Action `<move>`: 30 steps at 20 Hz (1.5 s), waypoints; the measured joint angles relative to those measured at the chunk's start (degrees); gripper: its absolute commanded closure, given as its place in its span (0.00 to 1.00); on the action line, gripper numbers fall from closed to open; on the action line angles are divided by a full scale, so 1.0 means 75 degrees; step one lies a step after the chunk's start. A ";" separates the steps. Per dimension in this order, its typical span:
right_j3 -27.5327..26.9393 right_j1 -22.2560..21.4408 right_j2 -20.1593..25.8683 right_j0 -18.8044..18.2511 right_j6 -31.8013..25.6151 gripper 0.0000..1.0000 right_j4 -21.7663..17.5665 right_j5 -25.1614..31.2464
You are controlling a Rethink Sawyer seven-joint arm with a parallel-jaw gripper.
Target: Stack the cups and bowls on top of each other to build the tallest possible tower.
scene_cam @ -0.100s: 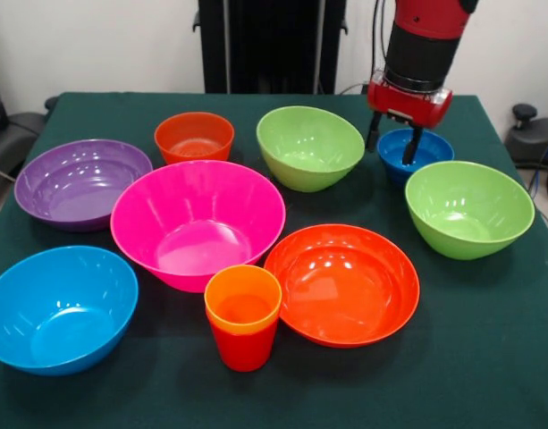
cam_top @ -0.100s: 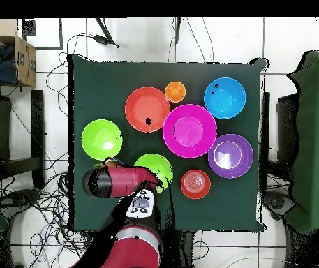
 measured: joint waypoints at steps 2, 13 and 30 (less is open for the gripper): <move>-0.0002 0.0000 0.0013 0.0005 0.0000 0.00 0.0000 0.0001; -0.0093 0.0049 -0.0014 0.0103 0.0000 0.00 0.0000 0.0128; -0.0157 0.0670 -0.0026 0.0066 0.0000 0.00 0.0003 0.0217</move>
